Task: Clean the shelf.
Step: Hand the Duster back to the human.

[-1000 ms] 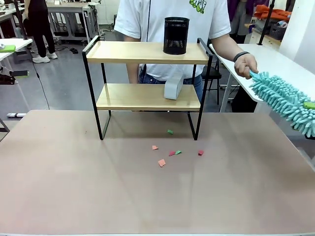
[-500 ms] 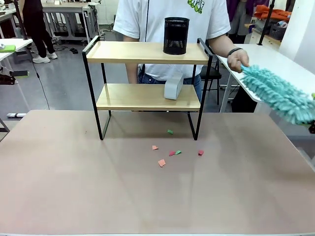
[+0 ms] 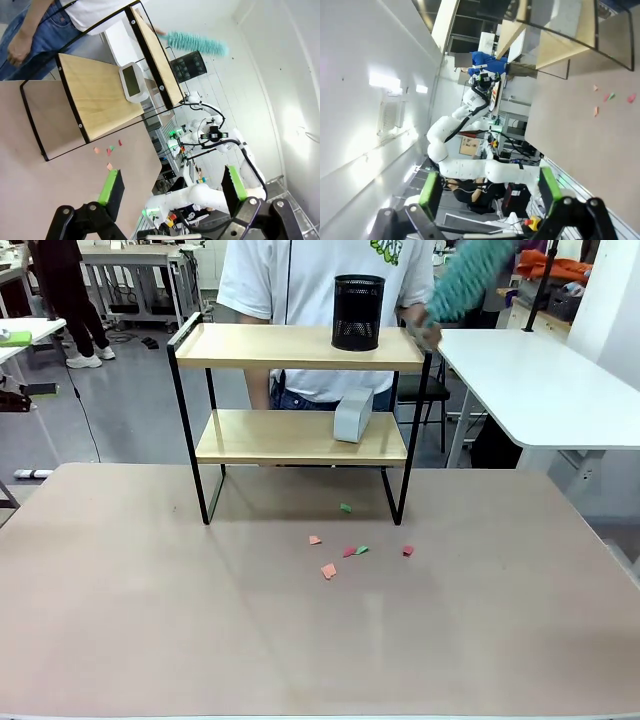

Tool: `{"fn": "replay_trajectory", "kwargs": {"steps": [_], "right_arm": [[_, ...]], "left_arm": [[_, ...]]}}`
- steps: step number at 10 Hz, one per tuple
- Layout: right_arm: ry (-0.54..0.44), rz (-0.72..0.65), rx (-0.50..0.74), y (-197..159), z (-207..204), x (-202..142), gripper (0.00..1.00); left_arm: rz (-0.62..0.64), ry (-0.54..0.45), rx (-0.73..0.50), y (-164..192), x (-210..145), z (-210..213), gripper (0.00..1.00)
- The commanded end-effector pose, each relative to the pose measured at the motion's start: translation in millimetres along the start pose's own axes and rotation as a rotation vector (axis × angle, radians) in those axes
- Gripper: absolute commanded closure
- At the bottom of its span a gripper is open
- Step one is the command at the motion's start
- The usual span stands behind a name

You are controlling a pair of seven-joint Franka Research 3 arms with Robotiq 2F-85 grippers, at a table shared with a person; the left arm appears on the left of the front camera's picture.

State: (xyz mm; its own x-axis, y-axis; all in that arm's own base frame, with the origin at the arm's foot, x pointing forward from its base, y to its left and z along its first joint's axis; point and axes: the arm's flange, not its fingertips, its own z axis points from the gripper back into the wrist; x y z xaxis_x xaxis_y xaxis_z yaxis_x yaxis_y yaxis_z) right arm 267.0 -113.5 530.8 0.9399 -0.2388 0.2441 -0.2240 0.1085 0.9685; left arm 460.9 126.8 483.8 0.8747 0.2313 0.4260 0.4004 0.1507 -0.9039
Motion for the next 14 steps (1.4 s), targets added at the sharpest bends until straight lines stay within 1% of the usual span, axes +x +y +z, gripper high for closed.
{"fn": "replay_trajectory", "kwargs": {"steps": [1, 2, 3, 5, 6, 7, 14], "right_arm": [[-0.018, -0.026, 0.072, -3.2, -66.4, 11.8, 0.0], [-0.013, -0.082, 0.099, -14.9, -101.4, 27.7, 0.0], [0.005, -0.116, 0.086, -27.6, -125.1, 40.8, 0.0], [0.11, -0.15, 0.122, -43.2, -168.7, 56.0, 0.0], [0.137, -0.172, 0.087, -54.4, -186.4, 61.3, 0.0], [0.083, -0.15, 0.1, -42.4, -160.3, 37.6, 0.0], [0.083, -0.15, 0.1, -42.4, -160.3, 37.6, 0.0]], "left_arm": [[-0.015, 0.006, -0.004, -1.2, -0.3, -0.8, 0.0], [-0.015, 0.006, -0.004, -1.2, -0.3, -0.8, 0.0], [-0.015, 0.006, -0.004, -1.2, -0.3, -0.8, 0.0], [-0.015, 0.006, -0.004, -1.2, -0.3, -0.8, 0.0], [-0.015, 0.006, -0.004, -1.2, -0.3, -0.8, 0.0], [-0.015, 0.006, -0.004, -1.2, -0.3, -0.8, 0.0], [-0.015, 0.006, -0.004, -1.2, -0.3, -0.8, 0.0]]}}
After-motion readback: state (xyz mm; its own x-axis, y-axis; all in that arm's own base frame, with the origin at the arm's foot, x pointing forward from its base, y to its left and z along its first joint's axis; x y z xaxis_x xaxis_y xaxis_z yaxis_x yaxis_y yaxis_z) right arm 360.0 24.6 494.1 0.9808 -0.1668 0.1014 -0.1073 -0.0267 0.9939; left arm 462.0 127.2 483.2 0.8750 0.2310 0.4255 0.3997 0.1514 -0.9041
